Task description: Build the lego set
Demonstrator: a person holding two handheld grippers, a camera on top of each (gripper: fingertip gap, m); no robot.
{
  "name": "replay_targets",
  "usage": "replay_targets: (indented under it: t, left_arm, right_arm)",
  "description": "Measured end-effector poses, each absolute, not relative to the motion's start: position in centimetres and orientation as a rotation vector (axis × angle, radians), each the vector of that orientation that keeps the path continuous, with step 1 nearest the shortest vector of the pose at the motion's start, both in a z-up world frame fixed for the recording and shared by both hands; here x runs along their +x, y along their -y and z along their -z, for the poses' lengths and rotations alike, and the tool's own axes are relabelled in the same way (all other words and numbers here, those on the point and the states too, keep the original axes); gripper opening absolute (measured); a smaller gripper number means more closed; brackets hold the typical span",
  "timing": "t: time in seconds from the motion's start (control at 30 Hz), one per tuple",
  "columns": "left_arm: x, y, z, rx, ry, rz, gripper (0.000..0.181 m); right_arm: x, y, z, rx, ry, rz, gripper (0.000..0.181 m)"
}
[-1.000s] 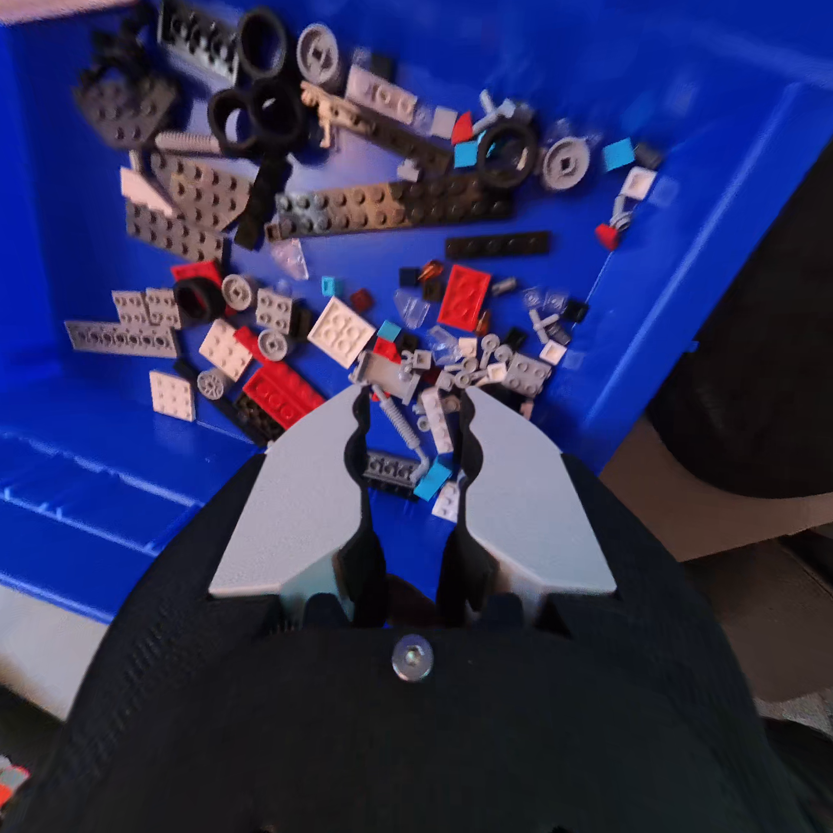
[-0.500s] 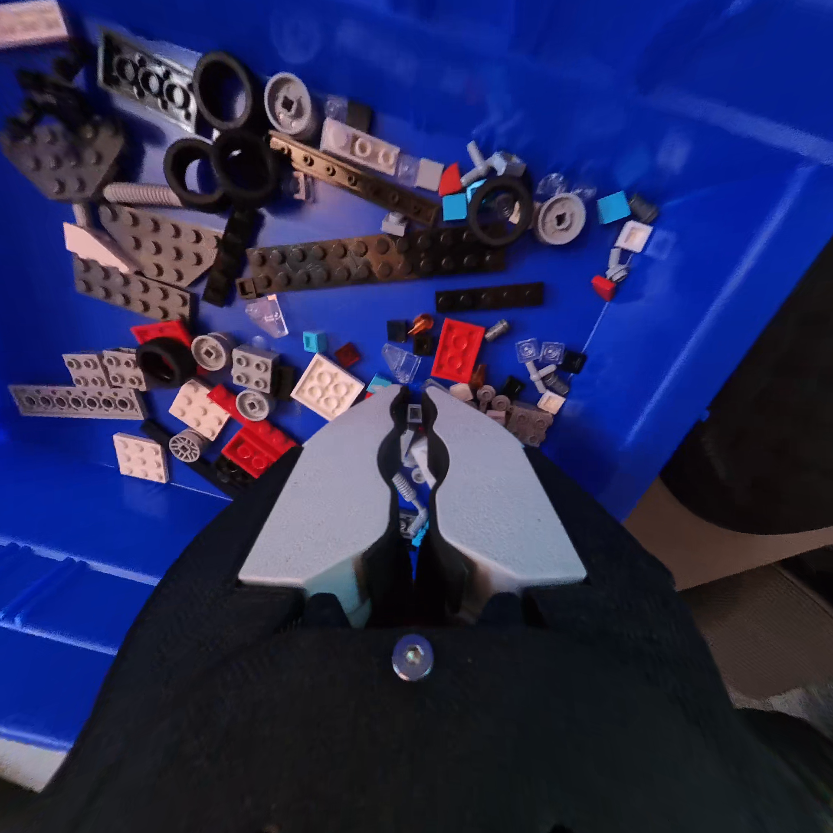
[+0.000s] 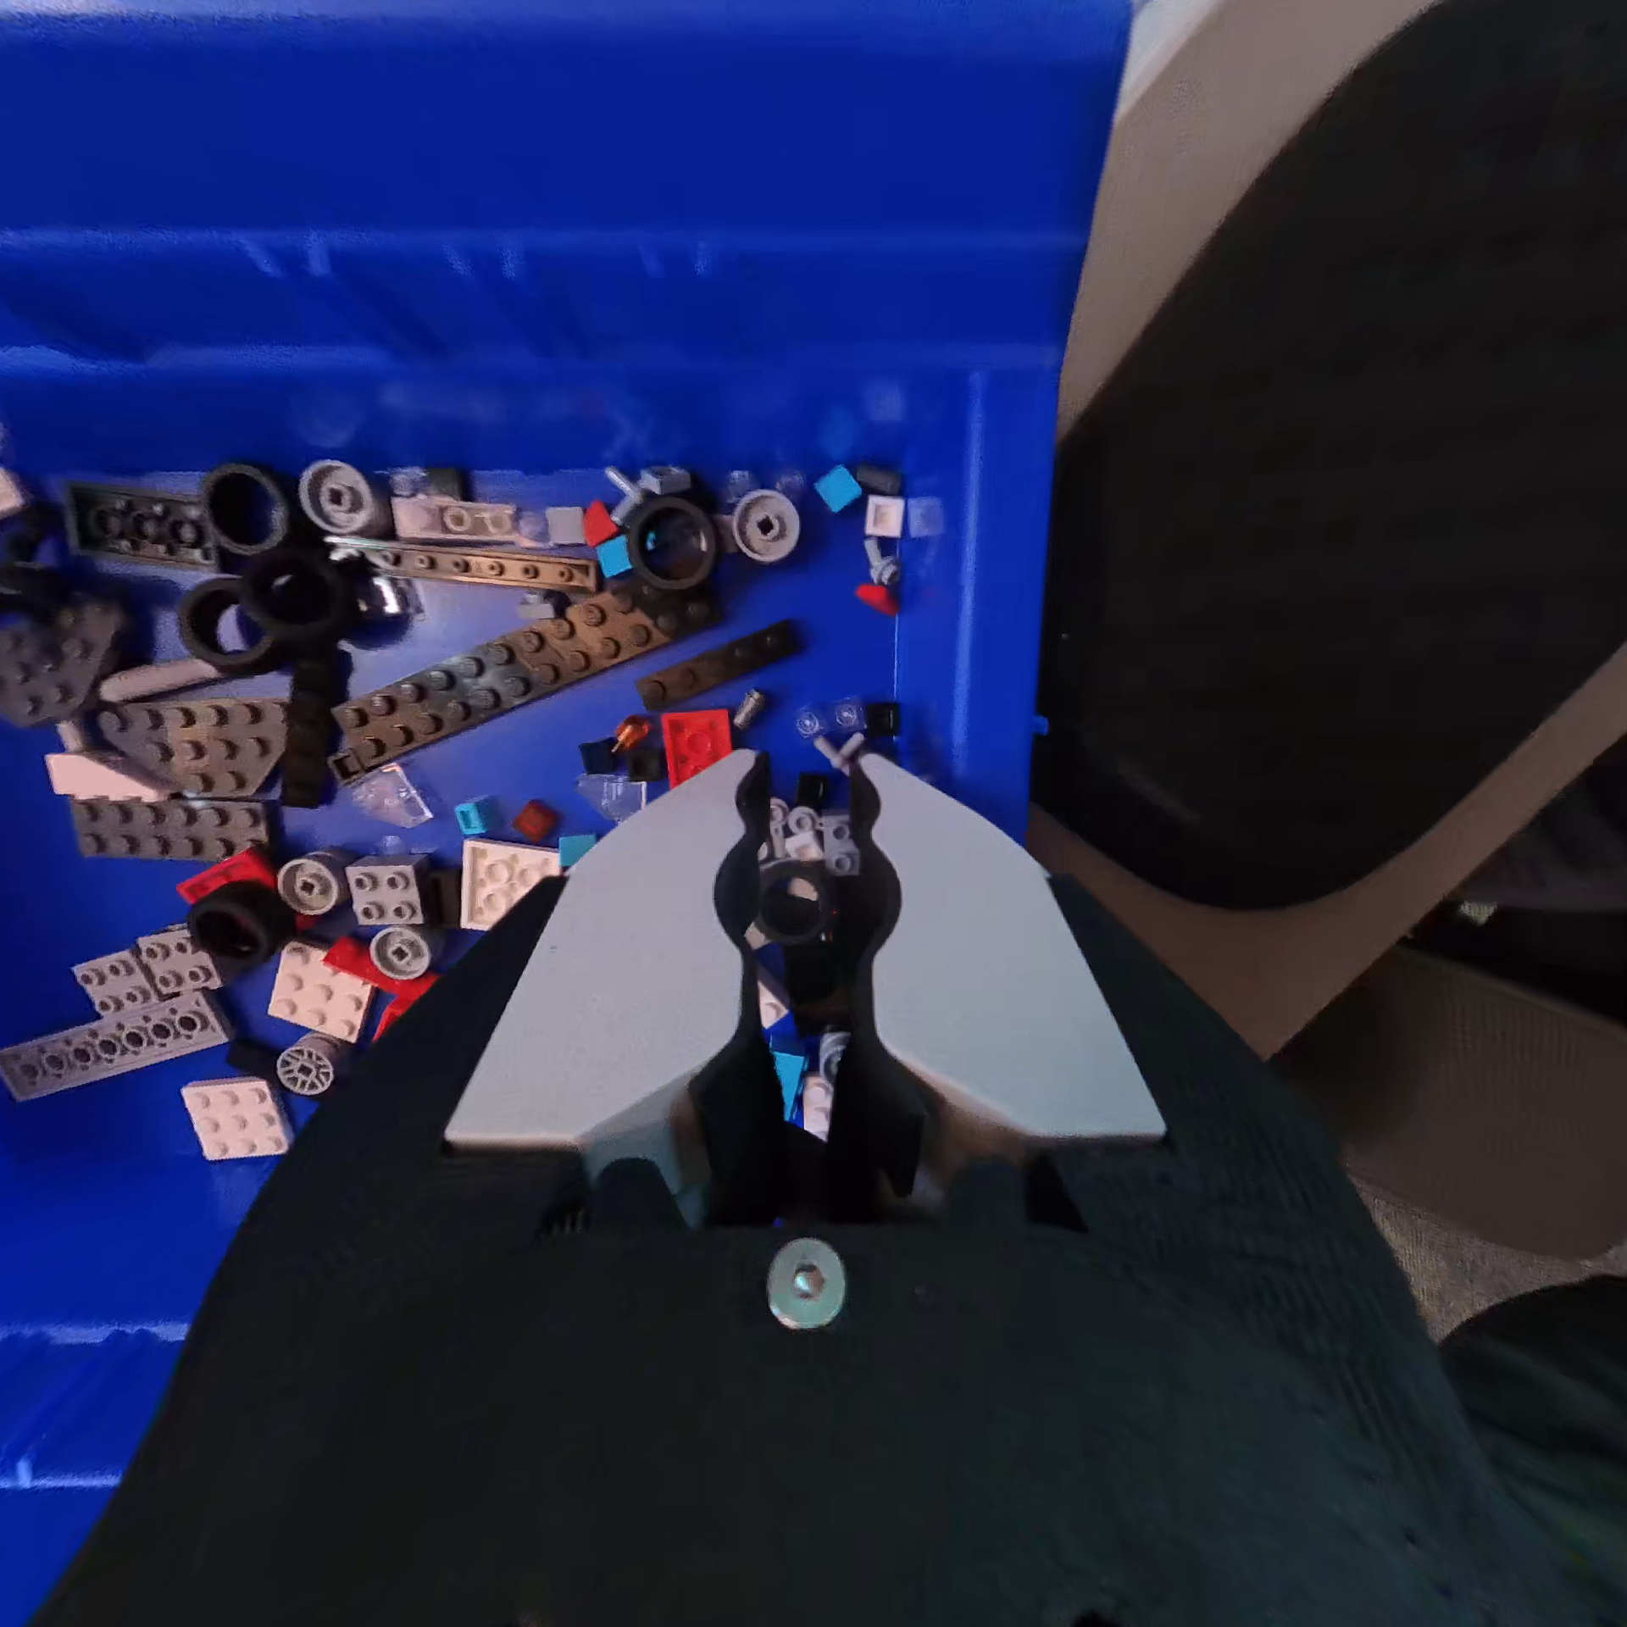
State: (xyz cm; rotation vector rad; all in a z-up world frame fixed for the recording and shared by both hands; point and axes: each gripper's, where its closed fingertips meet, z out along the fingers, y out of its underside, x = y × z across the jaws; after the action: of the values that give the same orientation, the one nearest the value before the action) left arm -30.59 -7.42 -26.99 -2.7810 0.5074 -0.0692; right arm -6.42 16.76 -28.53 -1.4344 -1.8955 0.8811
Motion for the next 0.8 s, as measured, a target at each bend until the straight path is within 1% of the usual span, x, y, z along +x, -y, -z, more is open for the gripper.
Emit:
replay_targets:
  t: [0.23,0.43,0.53,0.67,0.7,0.73,0.8]
  left_arm:
    - [-31.1,8.2,28.8,-2.860,-0.555,0.120,0.016]
    - [-31.3,8.5,29.7,-2.912,-0.628,0.146,0.011]
    - [-31.2,8.6,29.8,-2.918,-0.620,0.169,0.007]
    - [-31.1,8.5,29.9,-2.917,-0.603,0.189,0.007]
    - [-31.2,8.4,29.8,-2.910,-0.585,0.177,0.006]
    - [-31.6,7.9,29.3,-2.882,-0.528,0.128,0.000]
    - [-32.6,5.8,26.9,-2.717,-0.341,0.029,0.000]
  right_arm:
    - [-6.4,-16.8,28.3,-1.427,1.891,-0.865,0.032]
    - [-6.3,-17.0,28.3,-1.432,1.890,-0.859,0.032]
    - [-6.3,-17.0,28.4,-1.439,1.891,-0.859,0.032]
    - [-6.4,-16.9,28.6,-1.438,1.901,-0.865,0.032]
    - [-6.4,-16.8,28.5,-1.436,1.903,-0.867,0.032]
    - [-6.4,-16.7,28.4,-1.430,1.902,-0.870,0.032]
    - [-6.7,-16.3,27.6,-1.398,1.885,-0.904,0.032]
